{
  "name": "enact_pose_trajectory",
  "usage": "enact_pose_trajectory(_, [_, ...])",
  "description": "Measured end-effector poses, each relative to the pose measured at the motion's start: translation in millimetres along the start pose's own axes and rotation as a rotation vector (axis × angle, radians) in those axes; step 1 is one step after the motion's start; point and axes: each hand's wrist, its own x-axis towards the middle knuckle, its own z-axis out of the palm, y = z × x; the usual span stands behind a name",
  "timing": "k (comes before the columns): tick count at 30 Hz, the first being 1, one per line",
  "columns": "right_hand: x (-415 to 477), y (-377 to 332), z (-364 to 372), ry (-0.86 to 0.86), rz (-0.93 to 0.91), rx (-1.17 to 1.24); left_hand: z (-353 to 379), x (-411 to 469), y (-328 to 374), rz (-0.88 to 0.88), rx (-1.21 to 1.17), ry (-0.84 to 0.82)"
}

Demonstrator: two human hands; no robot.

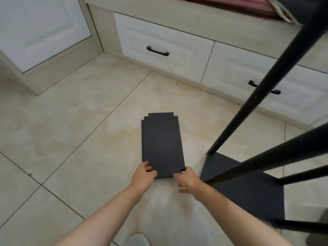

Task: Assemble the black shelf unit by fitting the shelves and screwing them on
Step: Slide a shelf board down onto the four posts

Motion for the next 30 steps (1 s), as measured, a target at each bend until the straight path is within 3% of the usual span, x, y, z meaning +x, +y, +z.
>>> enact_pose_trajectory(8, [-5.9,1.4,0.5,0.038,0.039,0.293,1.6,-2.8,1.6,-0.074,-0.158,0.196])
enact_pose_trajectory(16, [-22.6,1.4,-4.6,-0.006,0.069,0.490,-15.2,-6.4,6.4,-0.213,-0.202,0.029])
enact_pose_trajectory(30, [-117.2,-57.8,-23.9,-0.183,-0.037,0.805,-58.4,-72.6,37.7,-0.075,-0.611,-0.108])
